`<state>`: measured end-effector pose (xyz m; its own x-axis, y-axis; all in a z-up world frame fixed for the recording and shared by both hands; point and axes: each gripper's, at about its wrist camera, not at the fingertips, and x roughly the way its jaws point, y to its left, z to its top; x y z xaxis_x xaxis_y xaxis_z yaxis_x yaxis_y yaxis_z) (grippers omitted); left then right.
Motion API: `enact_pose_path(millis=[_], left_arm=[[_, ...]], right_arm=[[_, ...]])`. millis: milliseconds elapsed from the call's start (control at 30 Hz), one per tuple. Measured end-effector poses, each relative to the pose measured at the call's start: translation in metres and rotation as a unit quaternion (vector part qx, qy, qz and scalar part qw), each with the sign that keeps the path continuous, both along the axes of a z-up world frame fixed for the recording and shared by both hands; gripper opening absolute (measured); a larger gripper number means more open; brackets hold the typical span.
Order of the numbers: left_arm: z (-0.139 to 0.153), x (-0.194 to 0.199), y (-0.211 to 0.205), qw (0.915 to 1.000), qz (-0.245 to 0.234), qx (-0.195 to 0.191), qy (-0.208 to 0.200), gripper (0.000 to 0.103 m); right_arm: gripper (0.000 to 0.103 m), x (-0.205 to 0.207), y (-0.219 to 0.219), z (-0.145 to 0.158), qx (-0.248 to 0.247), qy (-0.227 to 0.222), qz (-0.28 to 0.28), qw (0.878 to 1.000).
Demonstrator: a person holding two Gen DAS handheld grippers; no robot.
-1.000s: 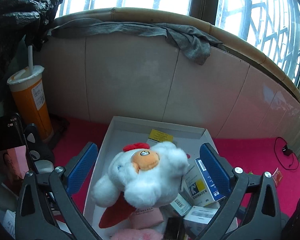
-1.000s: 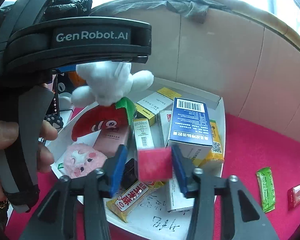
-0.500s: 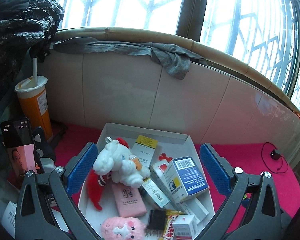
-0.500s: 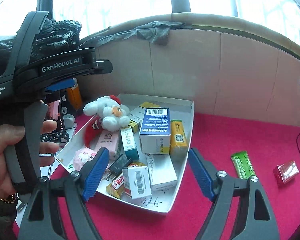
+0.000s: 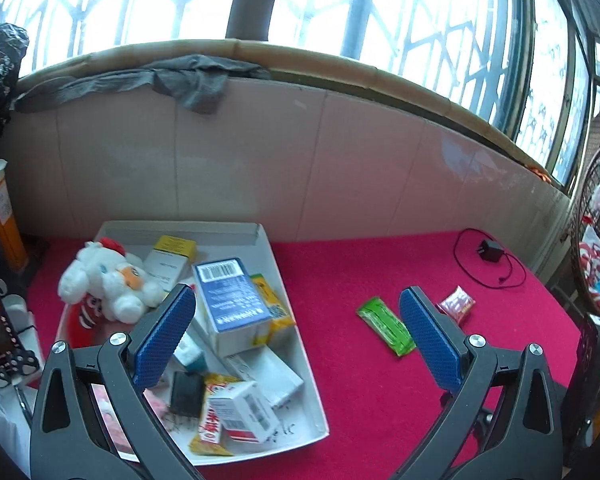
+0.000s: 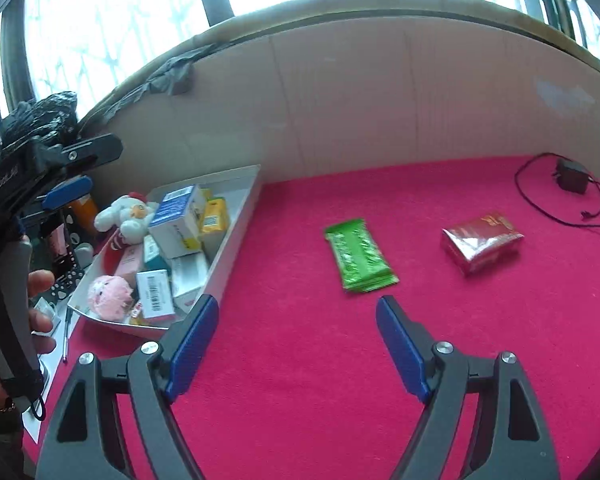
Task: Organize objects
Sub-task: 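Move both open tools toward the green snack bar and red pack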
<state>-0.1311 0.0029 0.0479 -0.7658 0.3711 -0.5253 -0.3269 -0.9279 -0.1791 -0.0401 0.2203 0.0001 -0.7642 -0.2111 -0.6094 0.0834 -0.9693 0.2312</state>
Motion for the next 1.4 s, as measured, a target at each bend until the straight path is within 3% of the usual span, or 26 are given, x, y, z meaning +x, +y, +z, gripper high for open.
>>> enact_pose_path(millis=[167, 333, 467, 700, 933, 1033, 1100, 1233, 1400], left_arm=[[-0.029, -0.001, 0.046, 0.9979, -0.037, -0.023, -0.047, 0.103], [-0.054, -0.003, 0.089, 0.9933, -0.061, -0.028, -0.094, 0.103], [-0.069, -0.006, 0.109, 0.991, -0.062, -0.038, -0.113, 0.103], [-0.087, -0.014, 0.122, 0.9874, -0.056, -0.053, -0.139, 0.103], [-0.094, -0.02, 0.121, 0.9875, -0.043, -0.036, -0.147, 0.103], [-0.094, -0.017, 0.118, 0.9881, -0.044, -0.026, -0.145, 0.103], [-0.094, -0.015, 0.115, 0.9886, -0.04, -0.016, -0.145, 0.103], [-0.092, -0.016, 0.11, 0.9889, -0.032, -0.007, -0.145, 0.103], [-0.091, -0.021, 0.113, 0.9884, -0.025, -0.022, -0.148, 0.103]], right_arm=[[0.081, 0.01, 0.065, -0.015, -0.002, -0.019, -0.076, 0.997], [0.081, -0.002, 0.121, -0.023, 0.038, -0.026, -0.138, 0.989], [0.081, -0.037, 0.138, -0.028, 0.067, -0.04, -0.111, 0.991], [0.081, -0.092, 0.125, -0.041, 0.12, -0.034, -0.048, 0.991], [0.082, -0.111, 0.137, -0.041, 0.085, -0.047, -0.067, 0.993], [0.082, -0.108, 0.134, -0.031, 0.09, -0.016, -0.087, 0.992], [0.082, -0.113, 0.124, -0.023, 0.09, -0.008, -0.063, 0.994], [0.082, -0.134, 0.101, -0.024, 0.026, -0.041, 0.006, 0.999], [0.081, -0.134, 0.083, -0.041, 0.029, -0.071, 0.034, 0.996]])
